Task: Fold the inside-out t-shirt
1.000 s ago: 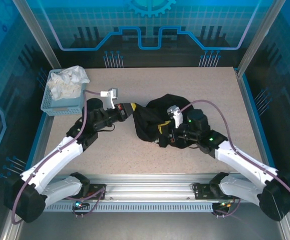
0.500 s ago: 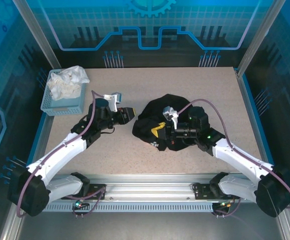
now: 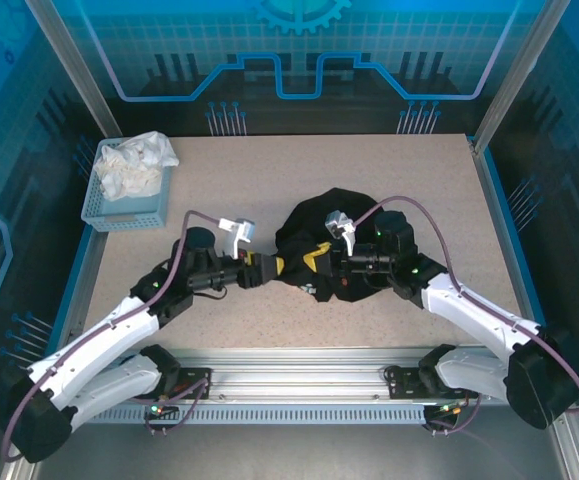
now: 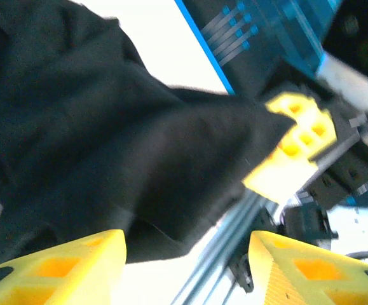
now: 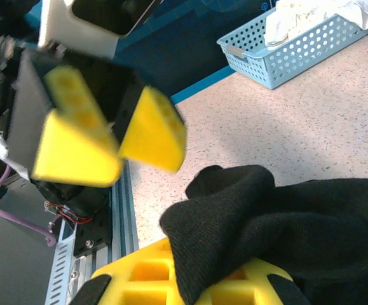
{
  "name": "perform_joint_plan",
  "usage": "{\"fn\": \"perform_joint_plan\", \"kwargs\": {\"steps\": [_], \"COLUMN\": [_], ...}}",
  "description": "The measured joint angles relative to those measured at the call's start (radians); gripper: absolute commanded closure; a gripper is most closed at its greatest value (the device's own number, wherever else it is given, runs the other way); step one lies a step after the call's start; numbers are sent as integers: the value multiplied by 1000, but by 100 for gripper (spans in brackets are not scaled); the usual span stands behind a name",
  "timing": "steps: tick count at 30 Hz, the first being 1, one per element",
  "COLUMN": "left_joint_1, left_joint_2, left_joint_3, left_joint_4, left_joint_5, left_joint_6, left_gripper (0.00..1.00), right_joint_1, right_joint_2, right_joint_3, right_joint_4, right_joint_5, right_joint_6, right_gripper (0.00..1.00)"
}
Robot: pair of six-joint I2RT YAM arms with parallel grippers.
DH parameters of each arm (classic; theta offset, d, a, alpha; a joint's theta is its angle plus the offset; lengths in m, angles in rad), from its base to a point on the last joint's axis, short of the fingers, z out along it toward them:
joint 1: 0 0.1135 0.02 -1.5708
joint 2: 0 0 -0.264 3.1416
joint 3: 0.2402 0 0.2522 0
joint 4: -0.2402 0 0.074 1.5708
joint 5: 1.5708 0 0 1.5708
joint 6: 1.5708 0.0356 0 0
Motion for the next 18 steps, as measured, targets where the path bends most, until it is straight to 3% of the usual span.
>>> {"fn": "perform_joint_plan", "kwargs": {"steps": [9, 18], "left_joint_1": [-21, 22], "left_joint_2": [91, 219], "left_joint_3": [-12, -12], "left_joint_4": [77, 212], "left_joint_5": [114, 137], "left_joint_6": [-69, -157], "left_gripper": [41, 41], "right_joint_1": [-8, -14], "right_joint_2": [1, -24], "right_joint_3": [1, 1], "right_joint_4": [1, 0], "right_joint_5": [28, 33], "right_joint_6": [13, 15], "right_gripper": [100, 100]}}
